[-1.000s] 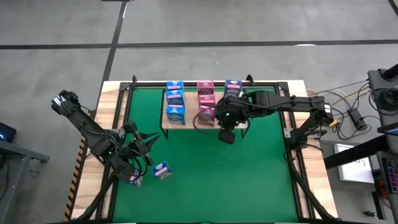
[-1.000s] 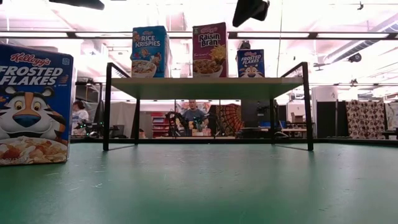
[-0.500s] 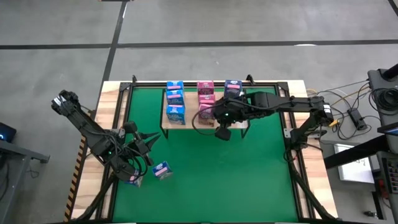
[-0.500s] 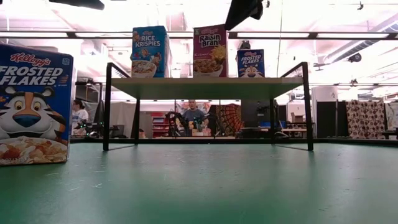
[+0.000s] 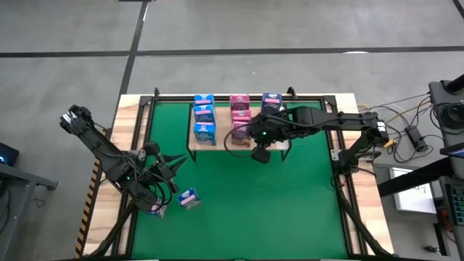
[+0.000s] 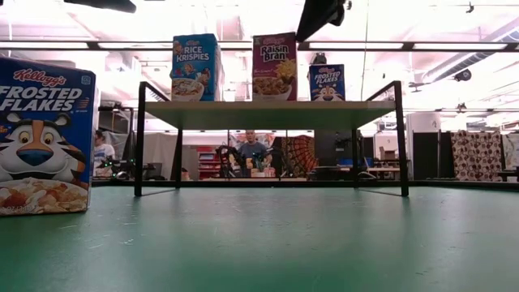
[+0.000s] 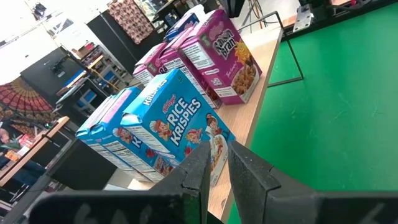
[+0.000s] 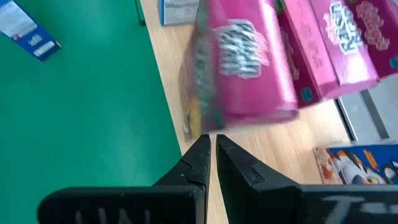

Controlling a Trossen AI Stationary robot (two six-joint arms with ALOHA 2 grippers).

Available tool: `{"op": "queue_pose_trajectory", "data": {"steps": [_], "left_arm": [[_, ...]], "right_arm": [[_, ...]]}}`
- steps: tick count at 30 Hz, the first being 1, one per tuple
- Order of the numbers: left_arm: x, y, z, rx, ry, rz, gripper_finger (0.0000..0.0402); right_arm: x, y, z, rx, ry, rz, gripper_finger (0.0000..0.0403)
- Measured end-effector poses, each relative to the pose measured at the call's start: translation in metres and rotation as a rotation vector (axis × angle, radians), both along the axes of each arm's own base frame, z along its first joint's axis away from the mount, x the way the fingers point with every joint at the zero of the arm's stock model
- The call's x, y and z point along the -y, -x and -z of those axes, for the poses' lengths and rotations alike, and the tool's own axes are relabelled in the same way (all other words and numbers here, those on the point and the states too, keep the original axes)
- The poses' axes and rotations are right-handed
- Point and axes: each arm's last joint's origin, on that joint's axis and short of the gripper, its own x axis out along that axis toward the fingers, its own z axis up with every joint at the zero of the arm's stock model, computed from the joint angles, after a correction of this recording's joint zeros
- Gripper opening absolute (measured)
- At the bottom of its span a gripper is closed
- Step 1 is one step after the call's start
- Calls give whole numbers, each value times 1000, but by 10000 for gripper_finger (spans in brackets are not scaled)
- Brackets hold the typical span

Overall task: Stack cereal on shelf
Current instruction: Put the violet cereal box, aligned with the other violet cereal box on the shelf

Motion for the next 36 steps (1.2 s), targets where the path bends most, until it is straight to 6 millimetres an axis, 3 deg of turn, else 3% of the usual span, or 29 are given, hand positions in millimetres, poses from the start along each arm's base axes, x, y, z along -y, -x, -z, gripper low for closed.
{"op": "queue_pose_trajectory", "data": {"steps": [8,23,30,36], "left_arm": [[0,0,0,0,0,0,39],[0,0,0,2,3,-1,39],[0,0,0,5,8,-1,39],[0,0,0,9,12,-1,39]], "right_arm": [[-3,2,1,-24,-12,-5,18],[-39,-1,5,15,-80,-87,18],[-63,4,20,-22,-34,-138,18],[-71,4,42,12,-24,-183,18]]}}
